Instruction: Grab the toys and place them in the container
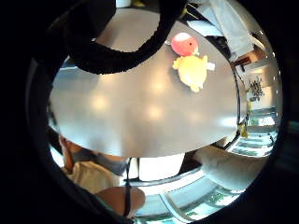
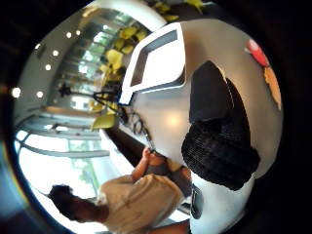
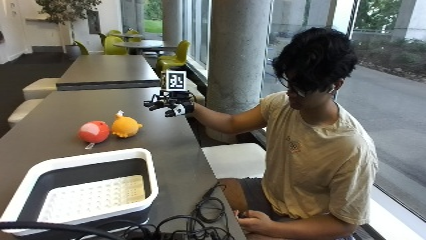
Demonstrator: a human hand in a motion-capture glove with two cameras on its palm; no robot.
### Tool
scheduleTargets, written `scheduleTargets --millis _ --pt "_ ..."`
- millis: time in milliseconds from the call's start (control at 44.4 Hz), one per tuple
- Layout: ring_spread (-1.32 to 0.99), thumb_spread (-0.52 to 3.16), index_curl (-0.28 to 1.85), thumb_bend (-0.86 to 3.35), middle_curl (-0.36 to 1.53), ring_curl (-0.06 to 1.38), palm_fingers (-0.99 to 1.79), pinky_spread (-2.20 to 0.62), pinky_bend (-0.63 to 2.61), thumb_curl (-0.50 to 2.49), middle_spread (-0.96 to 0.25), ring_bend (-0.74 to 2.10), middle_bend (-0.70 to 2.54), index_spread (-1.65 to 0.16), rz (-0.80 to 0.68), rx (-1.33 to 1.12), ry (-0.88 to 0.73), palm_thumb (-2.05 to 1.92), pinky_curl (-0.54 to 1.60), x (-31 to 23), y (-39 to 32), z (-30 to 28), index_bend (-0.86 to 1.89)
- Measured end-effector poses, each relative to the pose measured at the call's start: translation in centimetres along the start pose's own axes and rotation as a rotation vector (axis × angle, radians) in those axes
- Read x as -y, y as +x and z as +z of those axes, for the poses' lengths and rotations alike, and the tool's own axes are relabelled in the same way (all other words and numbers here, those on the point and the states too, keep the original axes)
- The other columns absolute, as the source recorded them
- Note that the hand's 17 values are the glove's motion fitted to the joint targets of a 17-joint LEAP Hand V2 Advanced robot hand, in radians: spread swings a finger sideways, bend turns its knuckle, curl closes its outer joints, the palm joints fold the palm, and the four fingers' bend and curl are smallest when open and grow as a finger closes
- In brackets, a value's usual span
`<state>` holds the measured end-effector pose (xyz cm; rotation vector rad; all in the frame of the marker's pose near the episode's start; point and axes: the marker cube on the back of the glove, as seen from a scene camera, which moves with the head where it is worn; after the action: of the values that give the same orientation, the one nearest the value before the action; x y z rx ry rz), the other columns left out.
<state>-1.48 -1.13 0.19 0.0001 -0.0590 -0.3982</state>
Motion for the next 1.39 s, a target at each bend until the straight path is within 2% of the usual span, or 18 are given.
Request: scheduleTargets --millis 90,270,495,540,607,630,697,787,877,967,1147,1305,1395 --pt "-0.02 0.75 0.08 0.05 0.02 0.01 0.02 -0.02 0.75 0.00 -0.02 0.14 0.11 -0.15 -0.200 0.041 0.002 0.02 0.20 0.8 0.0 0.2 0.19" --pt "-0.02 1.27 0.16 0.08 0.07 0.04 -0.05 -0.02 0.87 0.03 -0.03 0.18 0.14 -0.22 -0.218 0.015 -0.003 0.00 0.27 0.9 0.6 0.2 0.21" --pt "-0.03 1.58 0.23 0.09 0.11 0.07 -0.08 -0.02 0.89 0.07 -0.04 0.18 0.14 -0.24 -0.214 -0.003 -0.007 -0.02 0.30 1.3 1.3 0.1 0.19" --pt "-0.03 1.60 0.24 0.09 0.12 0.08 -0.08 -0.02 0.90 0.08 -0.04 0.18 0.14 -0.25 -0.170 -0.012 -0.010 -0.02 0.31 1.5 1.7 0.2 0.19" --pt "-0.03 1.61 0.25 0.09 0.13 0.09 -0.08 -0.02 0.90 0.09 -0.04 0.18 0.14 -0.25 -0.004 0.007 -0.015 -0.02 0.31 1.9 2.2 0.5 0.19" --pt "-0.03 1.60 0.26 0.08 0.13 0.10 -0.10 -0.02 0.90 0.10 -0.04 0.19 0.14 -0.25 0.002 -0.010 -0.020 -0.01 0.31 2.3 2.8 0.5 0.18" --pt "-0.03 1.57 0.26 0.09 0.14 0.11 -0.11 -0.02 0.91 0.12 -0.04 0.19 0.13 -0.26 -0.107 -0.090 -0.056 0.01 0.32 4.6 5.5 0.9 0.16" --pt "-0.03 1.55 0.27 0.09 0.15 0.12 -0.12 -0.02 0.92 0.15 -0.04 0.20 0.12 -0.26 -0.052 0.018 -0.121 0.03 0.33 8.2 8.6 2.8 0.15" --pt "-0.03 1.53 0.26 0.10 0.15 0.15 -0.15 -0.02 0.94 0.18 -0.04 0.22 0.11 -0.26 -0.047 -0.107 -0.144 0.06 0.34 11.1 8.8 3.7 0.11" --pt "-0.03 1.49 0.23 0.10 0.15 0.17 -0.22 -0.02 1.00 0.20 -0.04 0.25 0.10 -0.26 0.030 -0.228 -0.149 0.09 0.35 13.2 8.8 4.2 0.06" --pt "-0.02 1.39 0.18 0.08 0.14 0.20 -0.37 -0.01 1.06 0.24 -0.03 0.21 0.07 -0.27 0.259 -0.321 -0.248 0.13 0.37 16.3 14.1 5.8 0.05" --pt "-0.01 1.33 0.16 0.05 0.14 0.20 -0.39 0.01 1.10 0.26 -0.02 0.15 0.08 -0.27 0.337 -0.273 -0.238 0.15 0.38 17.9 16.3 7.7 0.05" --pt "0.00 1.30 0.15 0.03 0.14 0.20 -0.37 0.03 1.16 0.27 -0.01 0.16 0.07 -0.27 0.420 -0.107 -0.248 0.16 0.39 18.2 16.5 9.8 0.04"
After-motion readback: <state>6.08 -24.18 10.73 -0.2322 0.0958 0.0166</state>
